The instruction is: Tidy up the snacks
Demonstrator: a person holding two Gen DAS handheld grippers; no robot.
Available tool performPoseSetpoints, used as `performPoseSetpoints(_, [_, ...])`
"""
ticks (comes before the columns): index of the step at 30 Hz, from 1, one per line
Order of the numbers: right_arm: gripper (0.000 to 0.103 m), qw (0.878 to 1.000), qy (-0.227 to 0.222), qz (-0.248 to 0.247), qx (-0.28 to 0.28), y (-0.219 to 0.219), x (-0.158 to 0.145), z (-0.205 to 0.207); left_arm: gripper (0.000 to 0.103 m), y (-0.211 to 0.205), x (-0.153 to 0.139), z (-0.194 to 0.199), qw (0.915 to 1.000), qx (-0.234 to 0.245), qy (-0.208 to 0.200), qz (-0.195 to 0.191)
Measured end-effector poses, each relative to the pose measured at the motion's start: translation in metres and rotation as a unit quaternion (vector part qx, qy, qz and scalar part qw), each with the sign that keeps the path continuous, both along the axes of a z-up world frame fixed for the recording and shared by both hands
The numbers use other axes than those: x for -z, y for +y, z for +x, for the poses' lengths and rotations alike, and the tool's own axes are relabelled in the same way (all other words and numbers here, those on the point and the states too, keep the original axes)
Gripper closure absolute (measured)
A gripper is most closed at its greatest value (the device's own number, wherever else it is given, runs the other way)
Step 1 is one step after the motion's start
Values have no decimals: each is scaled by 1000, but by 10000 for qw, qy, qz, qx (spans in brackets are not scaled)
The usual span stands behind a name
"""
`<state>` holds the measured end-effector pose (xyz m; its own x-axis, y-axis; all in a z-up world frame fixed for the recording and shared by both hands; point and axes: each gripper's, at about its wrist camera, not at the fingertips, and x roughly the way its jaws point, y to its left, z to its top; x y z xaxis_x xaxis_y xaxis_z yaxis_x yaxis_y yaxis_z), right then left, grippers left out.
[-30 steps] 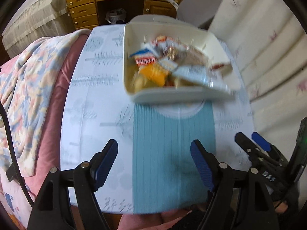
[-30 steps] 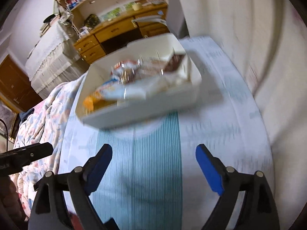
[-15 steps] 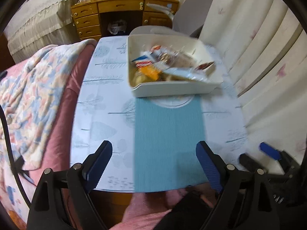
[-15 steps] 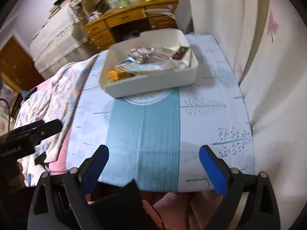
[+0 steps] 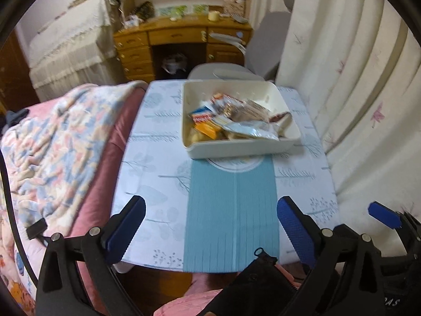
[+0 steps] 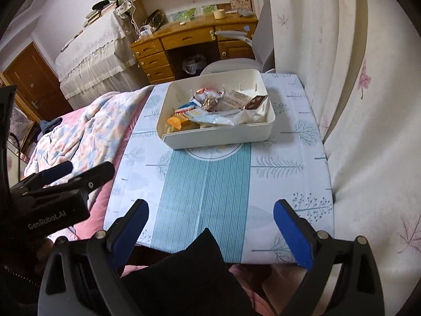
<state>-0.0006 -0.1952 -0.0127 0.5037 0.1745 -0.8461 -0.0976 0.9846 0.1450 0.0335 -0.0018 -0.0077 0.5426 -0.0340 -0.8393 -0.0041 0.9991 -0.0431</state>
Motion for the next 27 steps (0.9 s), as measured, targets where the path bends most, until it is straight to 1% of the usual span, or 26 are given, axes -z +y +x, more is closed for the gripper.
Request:
performPoseSetpoints(1, [1, 10000, -58, -34, 8, 1, -1, -1, 3, 0, -2, -1, 10000, -42, -49, 49])
performPoseSetpoints(2, [0, 9999, -101, -36, 18, 1, -1, -1, 3, -1, -4, -3, 9998, -85, -132, 136])
performPoseSetpoints(9, [0, 9990, -431, -38, 93, -2, -6, -6, 3, -7, -9, -9, 9984, -150, -406, 369])
performPoseSetpoints(19, [0, 9993, -369, 20, -2, -1, -1, -3, 3, -12, -11, -8, 9980, -151, -457, 403])
performPoseSetpoints(27, [0, 9996, -274, 47, -47, -4, 3, 0, 3, -16, -9, -7, 9983, -166, -390, 393])
